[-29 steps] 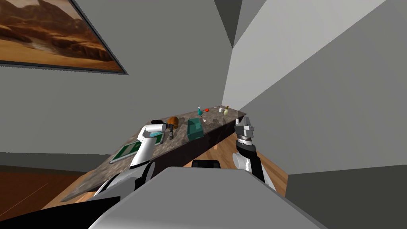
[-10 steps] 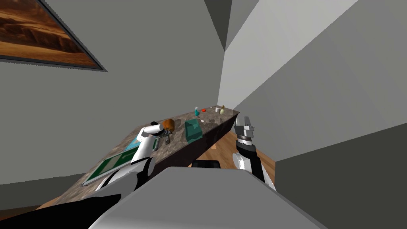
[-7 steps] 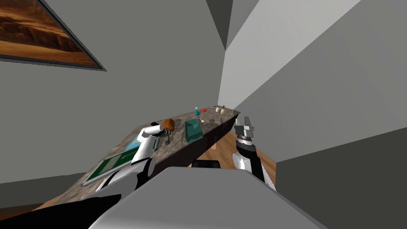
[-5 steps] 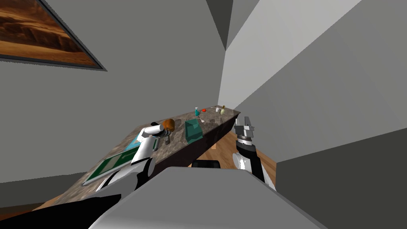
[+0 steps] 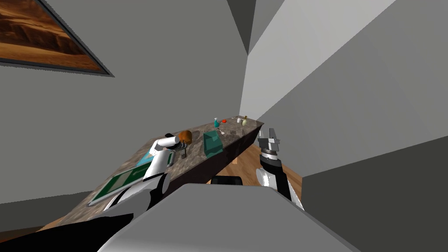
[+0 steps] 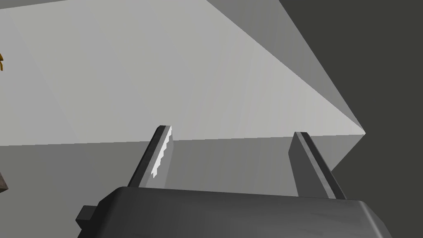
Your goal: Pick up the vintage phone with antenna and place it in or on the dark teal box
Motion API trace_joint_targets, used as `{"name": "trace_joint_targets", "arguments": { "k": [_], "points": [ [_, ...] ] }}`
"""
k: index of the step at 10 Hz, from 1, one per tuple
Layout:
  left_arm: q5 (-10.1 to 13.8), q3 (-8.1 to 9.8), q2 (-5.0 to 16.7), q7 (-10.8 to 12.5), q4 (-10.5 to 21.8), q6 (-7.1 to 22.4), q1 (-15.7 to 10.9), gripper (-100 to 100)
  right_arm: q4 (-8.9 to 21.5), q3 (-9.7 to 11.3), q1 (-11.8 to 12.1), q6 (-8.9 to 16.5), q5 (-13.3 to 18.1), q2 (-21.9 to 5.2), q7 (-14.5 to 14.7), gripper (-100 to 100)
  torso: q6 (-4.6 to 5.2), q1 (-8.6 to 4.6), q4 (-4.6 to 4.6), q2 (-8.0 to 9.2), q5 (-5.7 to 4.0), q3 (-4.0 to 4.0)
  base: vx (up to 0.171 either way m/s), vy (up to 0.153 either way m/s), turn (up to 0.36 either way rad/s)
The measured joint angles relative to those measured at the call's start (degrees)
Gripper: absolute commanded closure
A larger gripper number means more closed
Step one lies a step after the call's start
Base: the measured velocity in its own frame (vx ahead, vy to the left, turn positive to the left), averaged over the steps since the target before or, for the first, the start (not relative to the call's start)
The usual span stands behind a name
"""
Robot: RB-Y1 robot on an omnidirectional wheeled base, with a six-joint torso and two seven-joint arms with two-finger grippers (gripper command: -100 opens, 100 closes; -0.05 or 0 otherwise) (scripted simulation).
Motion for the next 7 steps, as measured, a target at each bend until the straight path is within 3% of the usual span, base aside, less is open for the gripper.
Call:
{"name": "trace_joint_targets", "arguments": {
  "k": [1,2,7],
  "points": [
    [0.0,-0.01,0.0,0.1,-0.1,0.2,-0.1,0,0.0,0.0,0.0,0.0,0.0,0.0,0.0,0,-0.04,0.00,-0.02,-0.02,0.02,-0.01,0.000,0.000,0.000],
    [0.0,-0.01,0.0,0.1,-0.1,0.2,-0.1,100,0.0,0.0,0.0,0.0,0.0,0.0,0.0,0,-0.04,0.00,-0.02,-0.06,0.01,-0.04,-0.043,-0.087,-0.013],
    [1.7,1.59,5.1,-2.5,-5.6,5.9,1.1,100,0.0,0.0,0.0,0.0,0.0,0.0,0.0,0,-0.01,-0.75,0.12,0.20,-0.41,0.17,-0.040,-0.118,-0.008]
  ]
}}
